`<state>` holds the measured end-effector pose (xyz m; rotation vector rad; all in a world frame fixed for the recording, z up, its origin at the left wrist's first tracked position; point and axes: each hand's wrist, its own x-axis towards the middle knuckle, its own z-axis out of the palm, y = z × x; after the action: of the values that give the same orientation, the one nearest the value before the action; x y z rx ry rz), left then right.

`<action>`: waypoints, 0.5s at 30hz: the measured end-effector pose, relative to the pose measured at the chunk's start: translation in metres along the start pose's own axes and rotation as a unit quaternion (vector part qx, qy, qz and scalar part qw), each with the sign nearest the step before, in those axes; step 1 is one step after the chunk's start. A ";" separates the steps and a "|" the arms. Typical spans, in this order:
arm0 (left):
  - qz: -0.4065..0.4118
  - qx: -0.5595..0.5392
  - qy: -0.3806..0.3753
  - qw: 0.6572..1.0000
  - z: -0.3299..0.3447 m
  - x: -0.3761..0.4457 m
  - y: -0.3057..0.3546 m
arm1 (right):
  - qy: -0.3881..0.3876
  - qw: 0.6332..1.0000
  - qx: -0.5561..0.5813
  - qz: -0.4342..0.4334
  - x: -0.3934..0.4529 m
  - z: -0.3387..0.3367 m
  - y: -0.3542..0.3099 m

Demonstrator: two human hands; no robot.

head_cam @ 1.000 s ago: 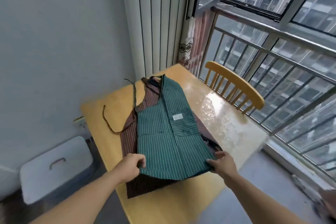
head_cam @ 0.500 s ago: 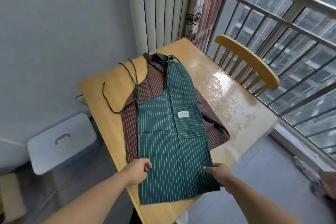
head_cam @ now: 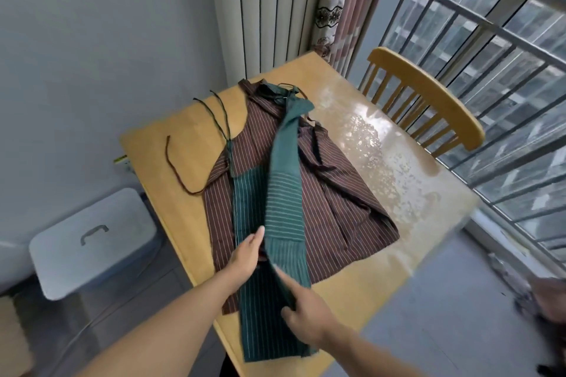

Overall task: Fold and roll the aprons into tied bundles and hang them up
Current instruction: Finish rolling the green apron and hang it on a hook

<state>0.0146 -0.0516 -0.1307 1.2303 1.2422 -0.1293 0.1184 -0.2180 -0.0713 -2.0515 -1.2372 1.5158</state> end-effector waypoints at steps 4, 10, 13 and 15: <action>-0.028 -0.100 0.037 0.994 -0.014 0.019 0.012 | -0.083 0.988 -0.124 0.030 0.027 0.033 -0.016; -0.010 -0.102 0.140 0.985 -0.039 0.045 0.012 | -0.108 0.982 -0.136 0.072 0.040 0.041 -0.016; -0.011 -0.072 0.153 0.986 -0.040 0.053 0.006 | 0.112 0.980 -0.129 0.097 0.042 0.029 0.000; -0.010 -0.071 0.154 0.985 -0.041 0.056 0.006 | 0.210 0.961 -0.097 0.152 0.044 0.019 0.011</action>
<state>0.0147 0.0107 -0.1624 1.1420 1.5047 0.1379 0.1096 -0.1952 -0.1137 -2.6164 -0.9681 1.0079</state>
